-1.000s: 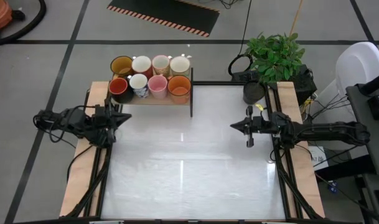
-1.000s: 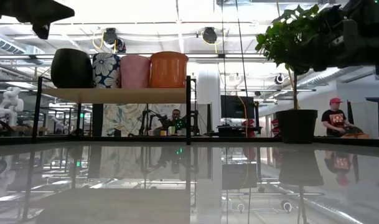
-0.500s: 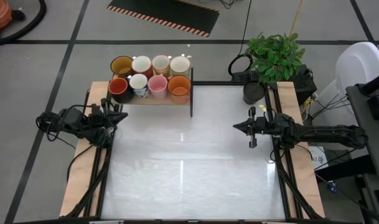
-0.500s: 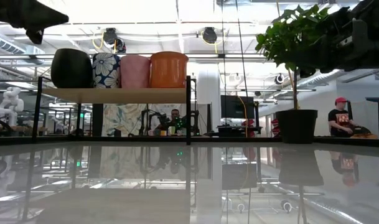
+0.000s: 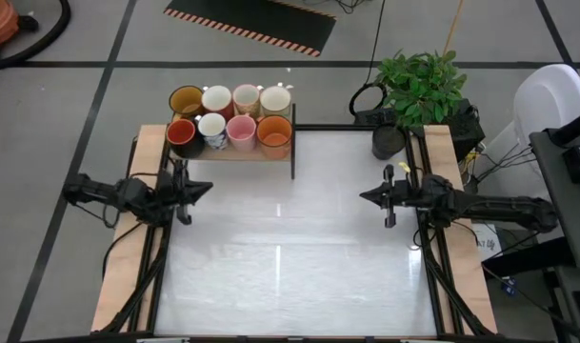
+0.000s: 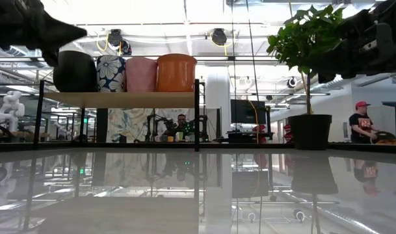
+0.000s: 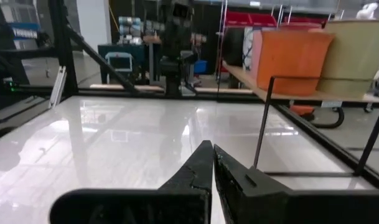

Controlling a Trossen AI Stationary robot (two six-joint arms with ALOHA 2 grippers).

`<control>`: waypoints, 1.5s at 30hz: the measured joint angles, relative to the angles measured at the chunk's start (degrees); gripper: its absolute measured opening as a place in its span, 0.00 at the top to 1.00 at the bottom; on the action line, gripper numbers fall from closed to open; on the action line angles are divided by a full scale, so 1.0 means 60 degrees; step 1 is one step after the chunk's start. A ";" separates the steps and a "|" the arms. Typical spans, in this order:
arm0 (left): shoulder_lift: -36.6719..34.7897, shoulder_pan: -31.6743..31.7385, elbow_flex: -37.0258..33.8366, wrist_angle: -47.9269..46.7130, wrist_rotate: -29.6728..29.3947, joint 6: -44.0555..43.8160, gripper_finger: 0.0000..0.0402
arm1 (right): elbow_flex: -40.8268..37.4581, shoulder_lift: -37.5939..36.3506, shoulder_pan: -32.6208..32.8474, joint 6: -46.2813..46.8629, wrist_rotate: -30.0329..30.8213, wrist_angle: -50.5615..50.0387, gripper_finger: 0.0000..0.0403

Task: Place coffee mugs
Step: Return to Home Position

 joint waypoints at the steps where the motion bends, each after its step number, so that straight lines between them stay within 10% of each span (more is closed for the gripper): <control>1: 0.0000 0.0000 -0.0227 0.0229 0.0000 -0.0006 1.00 | 0.0000 -0.0122 -0.0003 -0.0002 -0.0032 -0.0078 1.00; 15: -0.0004 0.0278 -0.1293 0.1257 0.0280 0.0036 1.00 | -0.0015 -0.2489 -0.0112 0.0192 -0.0506 -0.2342 1.00; 31: -0.0004 0.3503 -0.1293 0.0966 0.2995 0.0079 1.00 | -0.0015 -0.2883 -0.2476 -0.0057 -0.3226 -0.2114 1.00; 45: -0.0004 0.4288 -0.1290 0.0986 0.3282 -0.0183 1.00 | -0.0015 -0.2874 -0.1576 0.0106 -0.1190 -0.2317 1.00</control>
